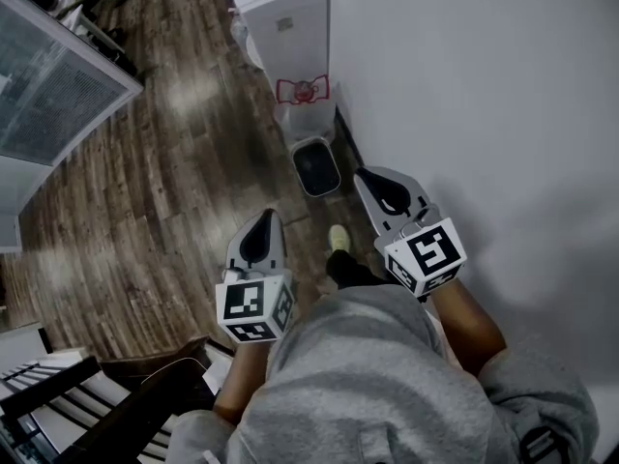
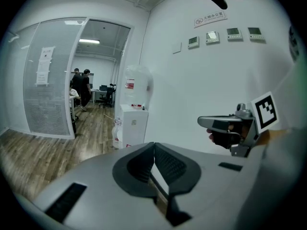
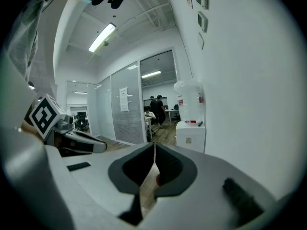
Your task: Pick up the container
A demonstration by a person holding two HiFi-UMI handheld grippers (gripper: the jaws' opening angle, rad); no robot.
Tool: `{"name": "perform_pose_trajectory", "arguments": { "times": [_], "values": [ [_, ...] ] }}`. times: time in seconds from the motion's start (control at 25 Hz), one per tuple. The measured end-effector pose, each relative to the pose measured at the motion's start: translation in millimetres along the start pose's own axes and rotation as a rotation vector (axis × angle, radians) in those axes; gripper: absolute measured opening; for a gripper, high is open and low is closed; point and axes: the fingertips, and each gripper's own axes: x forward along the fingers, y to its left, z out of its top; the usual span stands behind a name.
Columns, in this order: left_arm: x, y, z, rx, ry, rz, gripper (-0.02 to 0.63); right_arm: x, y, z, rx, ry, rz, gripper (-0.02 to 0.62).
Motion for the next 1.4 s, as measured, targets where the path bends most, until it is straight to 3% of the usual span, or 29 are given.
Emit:
{"name": "perform_pose_trajectory", "arguments": {
  "times": [0.52, 0.96, 1.4],
  "values": [
    [36.2, -0.3, 20.8, 0.002, 0.001, 0.042, 0.015, 21.8, -47.0, 10.6, 0.014, -0.009, 0.017, 0.026],
    [51.2, 7.3, 37.6, 0.013, 0.0, 0.111, 0.015, 48.9, -56.0, 19.4, 0.031, -0.036, 0.083, 0.026],
    [77.0, 30.5, 41.0, 0.0, 0.012, 0.096, 0.015, 84.3, -72.8, 12.0, 0.021, 0.008, 0.073, 0.026]
  ]
}}
